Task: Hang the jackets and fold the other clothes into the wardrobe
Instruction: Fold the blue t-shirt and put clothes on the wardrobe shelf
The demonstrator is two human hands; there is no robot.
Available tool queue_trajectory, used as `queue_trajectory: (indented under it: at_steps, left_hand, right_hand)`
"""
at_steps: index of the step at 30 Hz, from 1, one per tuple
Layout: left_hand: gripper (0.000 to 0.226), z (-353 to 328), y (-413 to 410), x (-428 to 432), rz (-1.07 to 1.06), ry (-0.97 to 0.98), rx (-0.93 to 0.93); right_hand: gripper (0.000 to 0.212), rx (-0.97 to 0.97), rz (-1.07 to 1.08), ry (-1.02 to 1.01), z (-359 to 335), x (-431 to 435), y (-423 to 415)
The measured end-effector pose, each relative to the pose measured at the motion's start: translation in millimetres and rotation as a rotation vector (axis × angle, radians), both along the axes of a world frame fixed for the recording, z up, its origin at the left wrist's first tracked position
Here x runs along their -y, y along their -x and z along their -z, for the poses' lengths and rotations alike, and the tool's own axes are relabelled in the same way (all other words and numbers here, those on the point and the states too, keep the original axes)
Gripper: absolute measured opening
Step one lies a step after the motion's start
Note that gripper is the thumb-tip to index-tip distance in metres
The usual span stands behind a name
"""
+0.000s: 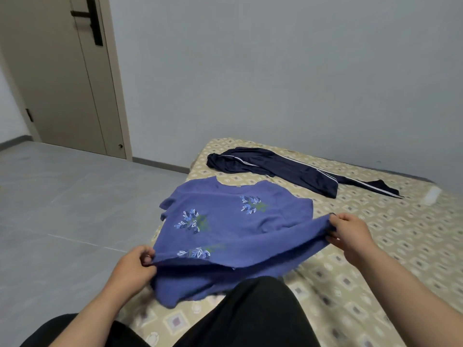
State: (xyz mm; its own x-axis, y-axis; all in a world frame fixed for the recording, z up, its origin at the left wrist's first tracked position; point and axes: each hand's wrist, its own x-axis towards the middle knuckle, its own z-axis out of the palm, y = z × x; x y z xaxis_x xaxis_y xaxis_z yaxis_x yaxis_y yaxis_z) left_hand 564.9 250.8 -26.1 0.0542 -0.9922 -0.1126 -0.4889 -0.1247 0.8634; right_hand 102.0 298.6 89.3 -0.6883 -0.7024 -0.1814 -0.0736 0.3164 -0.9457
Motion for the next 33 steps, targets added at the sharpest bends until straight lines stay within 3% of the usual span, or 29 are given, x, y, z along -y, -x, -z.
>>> queue_trajectory:
  at_steps: [5, 10, 12, 16, 21, 25, 29, 33]
  left_hand:
    - [0.032, 4, 16, -1, 0.217, 0.099, 0.315]
    - [0.019, 30, 23, -11, 0.224, -0.092, 0.539]
    - [0.009, 41, 24, -15, 0.295, -0.172, 0.538]
    - [0.017, 55, 34, -15, 0.18, -0.194, 0.371]
    - [0.016, 28, 39, -10, -0.153, -0.203, -0.183]
    - [0.023, -16, 25, 7, -0.184, -0.107, -0.356]
    - [0.023, -59, 0, 22, -0.224, -0.023, -0.517]
    - [0.033, -93, -20, 34, -0.263, 0.076, -0.643]
  right_hand:
    - [0.022, -0.191, 0.056, -0.076, 28, -28, 39]
    - [0.028, -0.276, 0.075, -0.256, 84, -70, 50]
    - [0.029, -0.281, 0.045, -0.309, 100, -84, 51]
    - [0.033, -0.365, 0.024, -0.405, 119, -102, 55]
    - [0.036, -0.283, -0.082, -0.527, 126, -103, 48]
    - [0.026, -0.107, -0.156, -0.341, 116, -95, 30]
    - [0.031, 0.036, -0.119, -0.108, 83, -77, 20]
    - [0.02, -0.151, -0.165, -0.029, 53, -72, 17]
